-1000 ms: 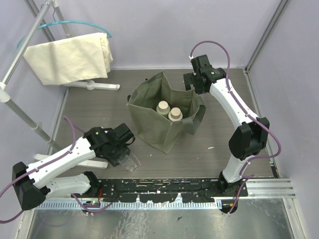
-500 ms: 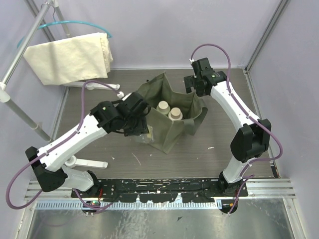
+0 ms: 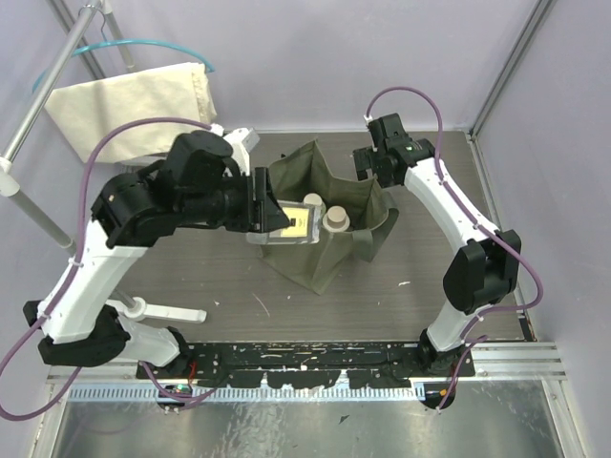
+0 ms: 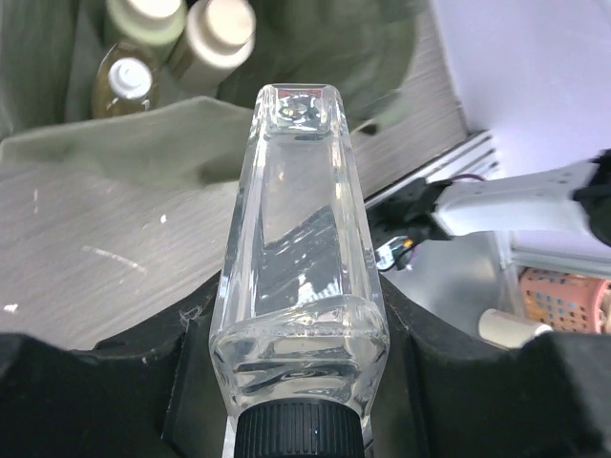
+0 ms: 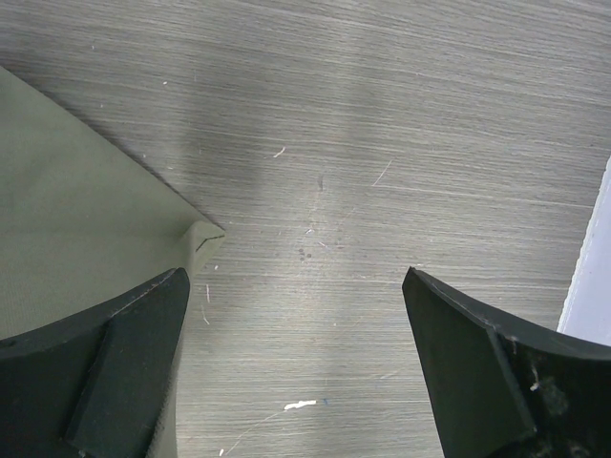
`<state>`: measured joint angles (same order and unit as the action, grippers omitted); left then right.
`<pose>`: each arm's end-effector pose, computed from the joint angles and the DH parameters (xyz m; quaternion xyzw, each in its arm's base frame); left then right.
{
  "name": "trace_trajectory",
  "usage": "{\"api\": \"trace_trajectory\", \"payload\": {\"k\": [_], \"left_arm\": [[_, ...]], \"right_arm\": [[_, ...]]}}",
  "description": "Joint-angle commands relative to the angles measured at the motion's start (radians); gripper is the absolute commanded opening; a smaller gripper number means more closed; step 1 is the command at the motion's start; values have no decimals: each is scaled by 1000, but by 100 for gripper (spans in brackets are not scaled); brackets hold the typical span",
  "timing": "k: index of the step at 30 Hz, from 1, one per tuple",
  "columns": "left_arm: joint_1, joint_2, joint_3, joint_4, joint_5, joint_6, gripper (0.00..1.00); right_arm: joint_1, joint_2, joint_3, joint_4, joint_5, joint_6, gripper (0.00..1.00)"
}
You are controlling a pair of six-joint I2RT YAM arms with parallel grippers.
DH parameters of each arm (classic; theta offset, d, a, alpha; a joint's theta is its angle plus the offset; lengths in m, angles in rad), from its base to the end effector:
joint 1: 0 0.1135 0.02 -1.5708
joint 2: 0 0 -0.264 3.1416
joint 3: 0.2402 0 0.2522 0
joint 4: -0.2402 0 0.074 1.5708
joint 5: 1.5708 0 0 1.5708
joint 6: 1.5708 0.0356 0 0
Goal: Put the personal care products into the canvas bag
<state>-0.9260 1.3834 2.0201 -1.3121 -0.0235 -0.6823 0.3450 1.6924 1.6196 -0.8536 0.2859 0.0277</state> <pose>0.1315 -0.1734 0.4982 0.1045 0.8953 -0.3044 0.3079 0.3475 0.1142 0.3311 -0.1038 0.9342 -0.0747 0.3330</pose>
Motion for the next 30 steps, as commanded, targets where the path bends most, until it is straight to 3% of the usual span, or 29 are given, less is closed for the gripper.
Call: {"api": "trace_trajectory", "payload": {"k": [1, 6, 16, 24, 30], "left_arm": [[-4, 58, 166, 104, 81, 74, 0], [-3, 153, 337, 72, 118, 160, 0], [71, 257, 322, 242, 199, 308, 0], [118, 353, 378, 172, 264, 370, 0], [120, 398, 384, 12, 326, 433, 0]], "right_arm": [[0, -52, 74, -9, -6, -8, 100], [0, -34, 146, -46, 4, -14, 100], [0, -14, 200, -83, 26, -24, 100], [-1, -2, 209, -85, 52, -35, 100], [0, 13, 222, -88, 47, -38, 100]]}}
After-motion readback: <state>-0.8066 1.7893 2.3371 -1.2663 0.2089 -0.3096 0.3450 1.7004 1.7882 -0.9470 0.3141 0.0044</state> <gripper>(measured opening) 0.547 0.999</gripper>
